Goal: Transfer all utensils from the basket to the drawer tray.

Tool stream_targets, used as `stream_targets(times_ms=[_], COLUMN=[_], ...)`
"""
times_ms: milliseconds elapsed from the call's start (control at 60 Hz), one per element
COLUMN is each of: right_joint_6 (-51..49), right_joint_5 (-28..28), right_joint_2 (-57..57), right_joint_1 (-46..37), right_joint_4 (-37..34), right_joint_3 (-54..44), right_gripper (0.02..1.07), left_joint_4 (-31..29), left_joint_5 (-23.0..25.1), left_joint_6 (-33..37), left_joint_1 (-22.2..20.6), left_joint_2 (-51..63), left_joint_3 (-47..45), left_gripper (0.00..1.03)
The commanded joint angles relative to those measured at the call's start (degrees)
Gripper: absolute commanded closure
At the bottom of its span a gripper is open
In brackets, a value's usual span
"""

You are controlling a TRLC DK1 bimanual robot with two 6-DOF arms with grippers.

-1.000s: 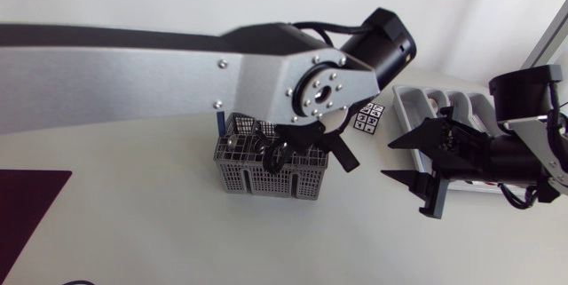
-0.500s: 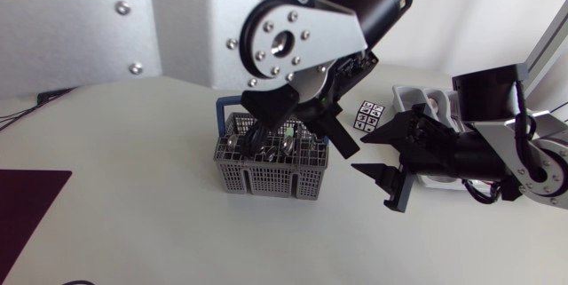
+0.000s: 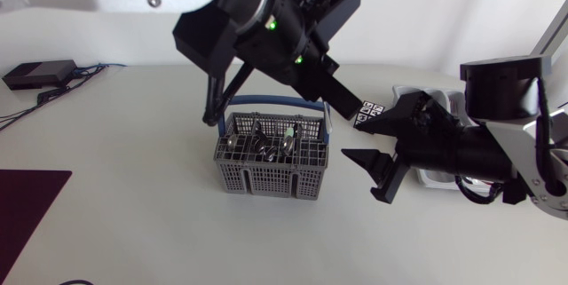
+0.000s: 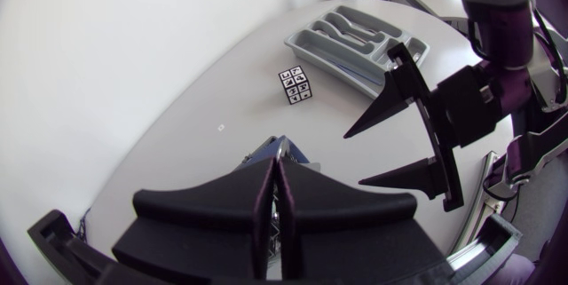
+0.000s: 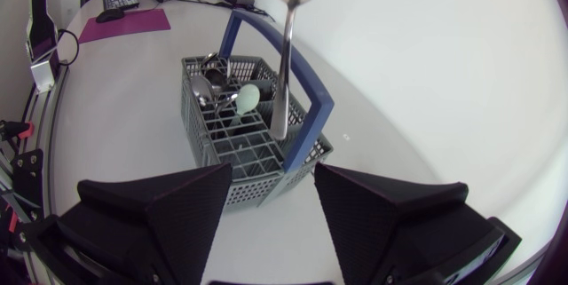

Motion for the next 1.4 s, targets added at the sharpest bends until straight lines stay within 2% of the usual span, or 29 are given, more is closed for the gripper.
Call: stream_targets(times_ms=[0,133,250,367,667,783,1050,1100,1200,1267,1317,1383], right_joint_6=[3.7,6.5,8.1,8.9,10.3,10.3,10.4,10.4,10.3,10.2,9.7,8.9], right_joint_5=[2.2,5.8,5.9,6.1,8.6,8.6,8.0,7.5,6.5,6.1,5.8,5.6], right_joint_2=[-0.9,0.1,2.0,3.8,7.0,8.1,9.0,9.0,9.0,8.8,8.5,7.9], right_joint_1=[2.5,4.6,4.8,5.2,8.2,8.3,8.3,8.3,8.3,8.3,8.3,8.2], right_joint_4=[0.9,3.1,3.9,5.3,5.9,5.4,4.6,4.2,3.8,3.2,3.1,2.2], right_joint_3=[1.3,2.7,4.6,6.1,9.7,10.5,10.3,10.3,10.0,9.5,8.8,7.9], right_gripper=[0.39,0.39,0.39,0.50,0.83,1.00,1.01,1.01,1.01,1.01,1.01,1.01], left_joint_4=[-0.6,-1.5,-2.1,-2.8,-3.1,-3.2,-3.2,-3.2,-3.1,-3.1,-3.0,-2.8], left_joint_5=[3.9,10.2,13.7,16.6,19.0,20.2,20.2,20.2,20.7,20.7,20.7,20.6], left_joint_6=[-3.6,-5.5,-6.5,-6.9,-7.5,-7.7,-7.7,-7.8,-7.8,-7.6,-7.6,-7.7], left_joint_1=[2.7,5.0,6.0,6.7,7.4,7.9,8.1,8.1,8.6,8.9,9.0,9.6], left_joint_2=[0.4,1.7,2.5,3.2,3.7,3.7,3.7,3.7,3.7,3.8,3.8,3.7], left_joint_3=[2.4,3.3,3.6,3.6,3.8,3.9,4.2,4.2,4.5,5.0,5.7,6.7], left_gripper=[1.00,1.00,1.00,1.00,1.00,1.00,0.99,0.94,0.70,0.47,0.36,0.25])
